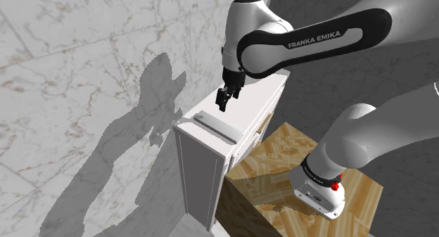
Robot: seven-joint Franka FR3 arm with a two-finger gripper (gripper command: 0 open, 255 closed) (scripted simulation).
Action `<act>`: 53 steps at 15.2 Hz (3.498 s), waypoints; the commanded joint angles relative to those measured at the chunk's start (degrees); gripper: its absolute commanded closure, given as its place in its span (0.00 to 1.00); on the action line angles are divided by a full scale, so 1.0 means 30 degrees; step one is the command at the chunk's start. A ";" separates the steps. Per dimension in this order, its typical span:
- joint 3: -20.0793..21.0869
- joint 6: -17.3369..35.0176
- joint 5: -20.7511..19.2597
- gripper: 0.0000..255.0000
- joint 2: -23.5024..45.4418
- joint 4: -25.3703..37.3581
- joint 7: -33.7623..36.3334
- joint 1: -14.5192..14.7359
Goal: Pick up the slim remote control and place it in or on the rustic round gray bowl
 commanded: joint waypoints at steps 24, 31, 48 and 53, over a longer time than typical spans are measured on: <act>0.1862 0.5062 -0.0220 1.00 0.4672 -0.0935 0.1891 0.0164; 0.1819 0.4757 -0.0153 1.00 0.4456 -0.0837 0.1834 0.0191; 0.1072 -0.0281 0.0274 1.00 0.1730 0.1547 0.1306 0.0388; 0.0873 -0.1677 0.0262 1.00 0.1242 0.2464 0.1246 0.0387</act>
